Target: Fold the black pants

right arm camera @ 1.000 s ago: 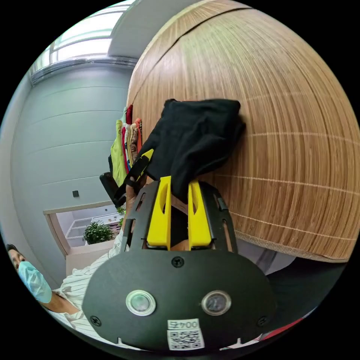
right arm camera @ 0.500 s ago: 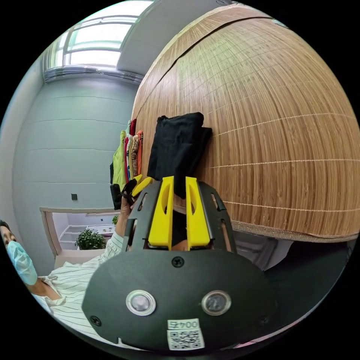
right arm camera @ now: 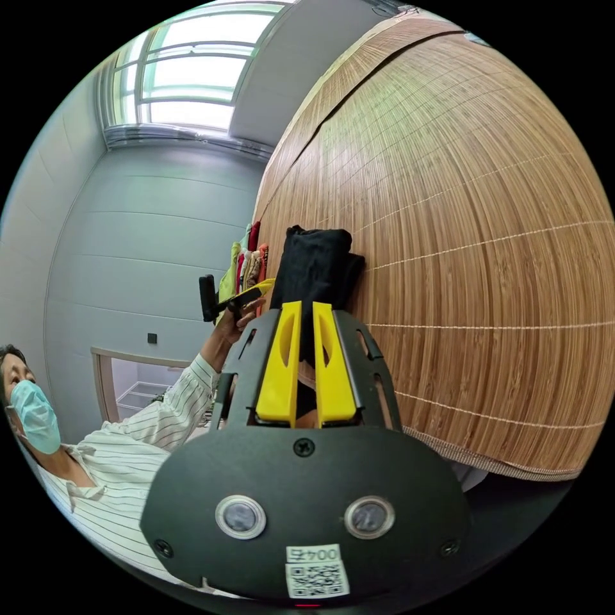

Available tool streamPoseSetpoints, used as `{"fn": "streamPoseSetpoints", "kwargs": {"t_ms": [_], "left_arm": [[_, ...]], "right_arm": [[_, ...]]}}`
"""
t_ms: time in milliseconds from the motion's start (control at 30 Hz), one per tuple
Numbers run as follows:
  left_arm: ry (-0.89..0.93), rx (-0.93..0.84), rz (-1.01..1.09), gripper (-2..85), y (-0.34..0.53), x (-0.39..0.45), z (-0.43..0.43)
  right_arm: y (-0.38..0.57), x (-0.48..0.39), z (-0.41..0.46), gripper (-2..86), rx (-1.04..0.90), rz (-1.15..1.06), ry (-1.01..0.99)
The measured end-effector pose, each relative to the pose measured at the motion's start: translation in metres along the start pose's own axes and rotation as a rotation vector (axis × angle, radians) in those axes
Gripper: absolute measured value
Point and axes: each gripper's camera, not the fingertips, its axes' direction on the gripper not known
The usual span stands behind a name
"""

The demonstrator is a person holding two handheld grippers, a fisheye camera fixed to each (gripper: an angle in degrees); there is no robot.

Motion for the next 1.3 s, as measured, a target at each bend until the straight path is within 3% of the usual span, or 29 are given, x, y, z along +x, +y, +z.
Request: {"fn": "streamPoseSetpoints", "kwargs": {"t_ms": [267, 467, 600, 800, 1033, 1300], "left_arm": [[-0.086, 0.015, 0.087, 17.7, 0.003, 0.058, 0.056], [-0.213, 0.036, 0.181, 10.5, 0.000, 0.114, 0.082], [-0.392, 0.020, 0.352, 7.8, -0.027, 0.163, 0.102], [-0.519, -0.031, 0.519, 6.8, -0.114, 0.178, 0.125], [-0.687, -0.028, 0.392, 6.5, -0.242, 0.108, 0.117], [-0.915, -0.011, 0.116, 6.6, -0.290, -0.033, 0.053]], "right_arm": [[0.008, 0.032, -0.023, 4.0, 0.055, -0.010, -0.052], [0.011, 0.054, -0.031, 1.9, 0.075, -0.016, -0.079], [0.012, 0.073, -0.045, -0.1, 0.112, -0.007, -0.108], [0.011, 0.116, -0.068, -0.7, 0.179, 0.020, -0.178], [0.011, 0.145, -0.078, -0.7, 0.225, 0.040, -0.180], [0.008, 0.153, -0.083, -0.8, 0.167, 0.031, -0.131]]}}
